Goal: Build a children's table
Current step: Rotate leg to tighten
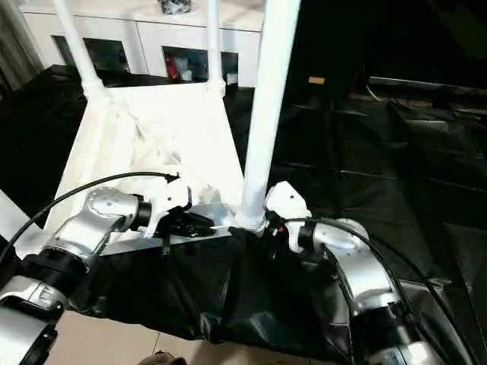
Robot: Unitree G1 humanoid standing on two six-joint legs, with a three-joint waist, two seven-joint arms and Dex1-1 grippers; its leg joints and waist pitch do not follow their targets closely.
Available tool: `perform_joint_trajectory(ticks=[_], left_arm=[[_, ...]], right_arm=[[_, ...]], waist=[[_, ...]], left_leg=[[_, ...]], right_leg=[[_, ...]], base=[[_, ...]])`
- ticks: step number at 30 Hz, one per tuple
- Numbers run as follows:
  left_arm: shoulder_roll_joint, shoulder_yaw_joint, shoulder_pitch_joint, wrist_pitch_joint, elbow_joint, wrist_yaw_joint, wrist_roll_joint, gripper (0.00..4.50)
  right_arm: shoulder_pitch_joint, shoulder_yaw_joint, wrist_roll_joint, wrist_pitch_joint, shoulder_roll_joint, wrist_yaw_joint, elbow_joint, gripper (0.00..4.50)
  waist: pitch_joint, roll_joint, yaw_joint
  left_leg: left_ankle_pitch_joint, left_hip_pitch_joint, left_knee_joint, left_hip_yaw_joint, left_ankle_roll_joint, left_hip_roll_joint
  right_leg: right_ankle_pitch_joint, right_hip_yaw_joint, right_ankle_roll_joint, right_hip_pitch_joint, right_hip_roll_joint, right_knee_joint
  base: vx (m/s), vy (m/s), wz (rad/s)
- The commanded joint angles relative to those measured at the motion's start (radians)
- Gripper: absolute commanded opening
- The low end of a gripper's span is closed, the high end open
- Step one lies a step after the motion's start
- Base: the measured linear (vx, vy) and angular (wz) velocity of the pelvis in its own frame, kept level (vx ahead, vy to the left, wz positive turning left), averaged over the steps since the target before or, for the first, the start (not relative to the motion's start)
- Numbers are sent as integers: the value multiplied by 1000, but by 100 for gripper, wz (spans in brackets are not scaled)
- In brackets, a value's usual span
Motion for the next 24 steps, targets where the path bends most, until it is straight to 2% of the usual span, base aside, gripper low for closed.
perform_joint_trajectory(ticks=[1, 4, 5, 7, 10, 14, 22, 23, 24], left_arm=[[21, -3, -4, 17, 7, 26, 23, 61], [22, -3, -11, 20, 18, 34, 27, 61], [21, -2, -13, 18, 23, 35, 27, 34], [24, -5, -17, 15, 31, 30, 29, 34], [31, -14, -15, 16, 29, 12, 31, 7], [46, -32, -12, 18, 23, -18, 44, 7], [37, -8, -14, 24, 21, -30, 1, 7], [38, -6, -11, 22, 17, -34, -4, 1], [42, -4, -4, 19, 5, -50, -13, 1]], right_arm=[[13, 11, 9, 16, -8, 11, -24, 430], [14, 10, 8, 19, -9, 10, -26, 430], [14, 10, 8, 20, -8, 8, -28, 430], [18, 11, 7, 25, -8, 5, -35, 430], [22, 13, 7, 27, -9, 5, -39, 430], [25, 15, 7, 32, -12, 6, -45, 430], [22, 16, 17, 44, -11, 21, -34, 430], [20, 16, 24, 52, -10, 29, -32, 440], [16, 17, 28, 56, -8, 36, -26, 440]], waist=[[-64, 2, 2], [-64, 5, 0], [-65, 5, 0], [-65, 5, 0], [-64, 6, -1], [-64, 6, -2], [-65, 7, -3], [-66, 16, -2], [-66, 18, -2]], left_leg=[[-273, 17, -77, -29, 17, 54], [-289, 18, -78, -30, 9, 54], [-288, 18, -78, -31, 8, 54], [-283, 17, -78, -31, 8, 54], [-292, 17, -79, -31, 9, 54], [-293, 16, -80, -32, 7, 54], [-287, 17, -78, -31, 8, 54], [-289, 18, -78, -32, 8, 54], [-290, 19, -78, -32, 7, 54]], right_leg=[[-241, 48, -223, 45, -65, -80], [-258, 48, -217, 44, -65, -82], [-255, 48, -218, 45, -65, -81], [-242, 48, -222, 45, -65, -80], [-241, 47, -226, 44, -64, -80], [-257, 47, -218, 46, -65, -82], [-232, 48, -231, 46, -65, -79], [-227, 48, -233, 46, -65, -78], [-213, 47, -238, 46, -64, -77]], base=[[0, 0, 0], [0, 0, 0], [0, 0, 0], [0, 0, 0], [0, 0, 0], [0, 0, 0], [0, 0, 0], [0, 0, 0], [0, 0, 0]])
